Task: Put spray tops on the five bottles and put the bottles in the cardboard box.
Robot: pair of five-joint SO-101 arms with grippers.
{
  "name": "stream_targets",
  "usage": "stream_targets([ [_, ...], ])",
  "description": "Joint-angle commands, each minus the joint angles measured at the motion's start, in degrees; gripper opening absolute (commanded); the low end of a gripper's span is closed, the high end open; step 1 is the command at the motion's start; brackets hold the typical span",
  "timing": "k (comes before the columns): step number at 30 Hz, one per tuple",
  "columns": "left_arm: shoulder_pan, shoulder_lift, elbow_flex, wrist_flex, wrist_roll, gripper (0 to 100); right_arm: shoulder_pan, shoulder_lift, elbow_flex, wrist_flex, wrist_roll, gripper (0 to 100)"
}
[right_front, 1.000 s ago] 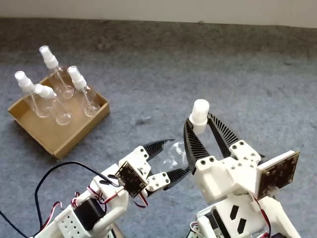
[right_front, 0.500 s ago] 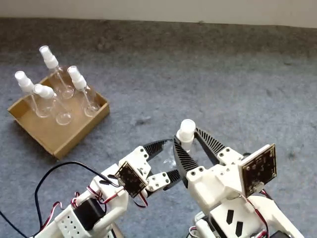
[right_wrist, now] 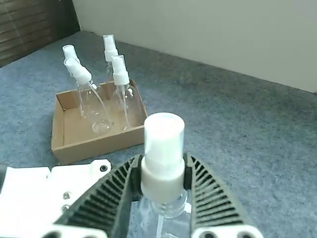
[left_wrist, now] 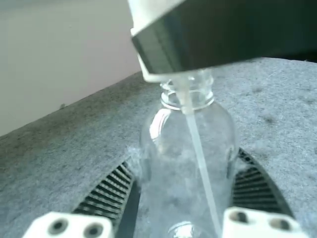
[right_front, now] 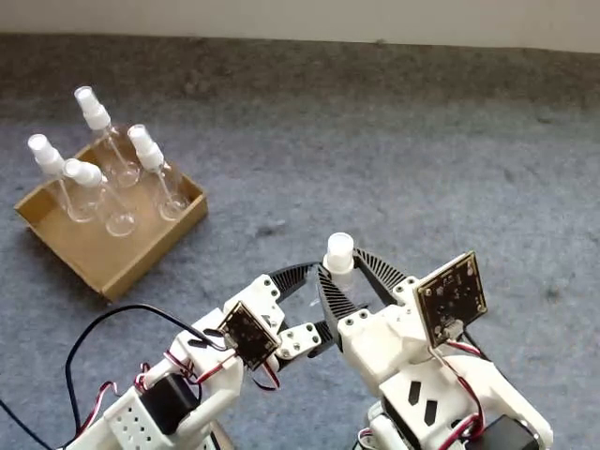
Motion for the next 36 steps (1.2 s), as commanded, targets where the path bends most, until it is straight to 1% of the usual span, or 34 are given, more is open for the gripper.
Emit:
stream_targets([
  [1,-0.40,-0.40,1.01,-1.76,0.44,12,1.19,0.04,0.92,1.01,0.18,12.8],
  [4,-0.40,-0.40,1.19,-1.76,0.44,12,7.16,0.04,0.92,1.01,0.18,17.2],
  [7,-0.40,-0.40,1.19,-1.85,0.44,12,9.63,0.04,0.84,1.01,0.44,17.3],
  [21,-0.40,-0.40,1.19,-1.85,0.44,12,9.45,0.13,0.22,0.92,0.62,18.1],
  [23,-0.40,-0.40,1.19,-1.85,0.44,12,9.45,0.13,0.22,0.48,0.62,21.4],
  [27,-0.40,-0.40,1.19,-1.85,0.44,12,9.45,0.13,0.13,0.48,0.62,32.2],
  [31,-0.40,-0.40,1.19,-1.85,0.44,12,9.45,0.13,-0.40,0.13,0.62,33.3],
  [36,-0.48,-0.40,1.19,-1.85,0.44,12,9.63,0.04,-7.87,-1.36,0.18,33.2],
])
